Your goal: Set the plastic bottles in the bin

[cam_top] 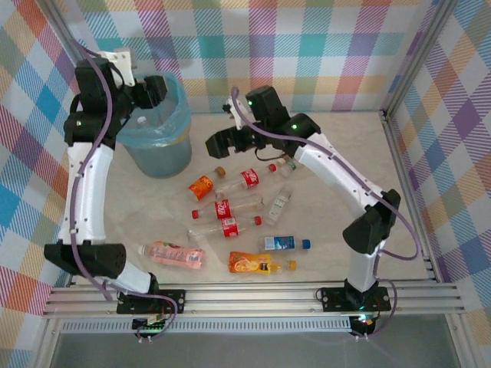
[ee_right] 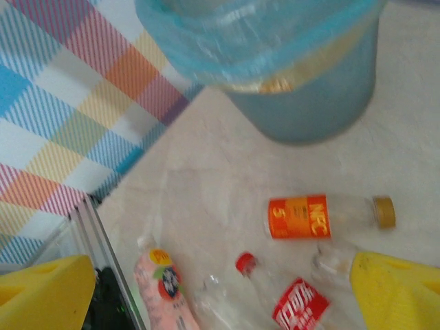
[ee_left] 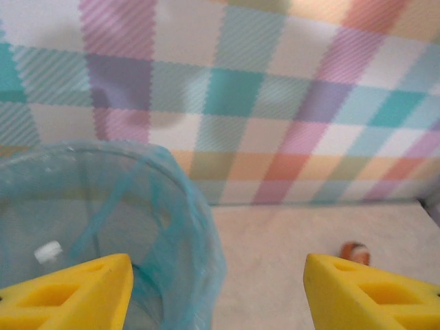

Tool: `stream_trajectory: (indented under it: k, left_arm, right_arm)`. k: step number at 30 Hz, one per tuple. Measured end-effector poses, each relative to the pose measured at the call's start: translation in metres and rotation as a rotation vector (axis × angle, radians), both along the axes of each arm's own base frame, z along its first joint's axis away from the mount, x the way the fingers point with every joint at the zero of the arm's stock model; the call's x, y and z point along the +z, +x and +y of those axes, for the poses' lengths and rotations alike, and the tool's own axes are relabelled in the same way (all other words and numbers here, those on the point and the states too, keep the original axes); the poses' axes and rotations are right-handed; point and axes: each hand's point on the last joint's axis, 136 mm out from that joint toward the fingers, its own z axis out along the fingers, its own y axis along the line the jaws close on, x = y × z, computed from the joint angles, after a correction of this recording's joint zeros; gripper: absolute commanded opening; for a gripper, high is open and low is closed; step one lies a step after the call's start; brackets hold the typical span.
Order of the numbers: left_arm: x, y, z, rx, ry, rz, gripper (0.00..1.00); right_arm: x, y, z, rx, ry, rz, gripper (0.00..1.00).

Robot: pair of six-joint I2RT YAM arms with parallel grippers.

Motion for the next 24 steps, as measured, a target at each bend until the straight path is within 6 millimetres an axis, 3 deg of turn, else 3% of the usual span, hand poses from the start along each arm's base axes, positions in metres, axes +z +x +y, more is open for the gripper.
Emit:
stream_trajectory:
  k: [7,10,13,17,21,24]
  left_arm:
    - [-0.025,-0.079,-0.068,-0.23,0.121,-0.019,0.67]
    - [-0.038,-0.112,-0.082,-0.308,0.149,-0.029,0.67]
    - [-0.054,-0.13,-0.083,-0.326,0.149,-0.016,0.66]
    - [-0.086,-0.14,-0.08,-0.309,0.116,0.056,0.66]
    - [-0.133,-0.151,-0.08,-0.283,0.043,0.185,0.66]
    - [-0.169,-0.16,-0.077,-0.25,-0.007,0.292,0.66]
  right_arm:
    - [-0.07,-0.07,-0.052,0.113,-0.149,0.101,0.85]
    - [-0.095,-0.109,-0.073,0.194,-0.189,0.123,0.84]
    - [-0.121,-0.152,-0.084,0.326,-0.237,0.096,0.85]
    - [-0.158,-0.2,-0.095,0.487,-0.313,0.06,0.84]
    - [-0.196,-0.231,-0.105,0.599,-0.384,0.018,0.84]
    - [-0.218,-0.242,-0.11,0.648,-0.441,-0.029,0.84]
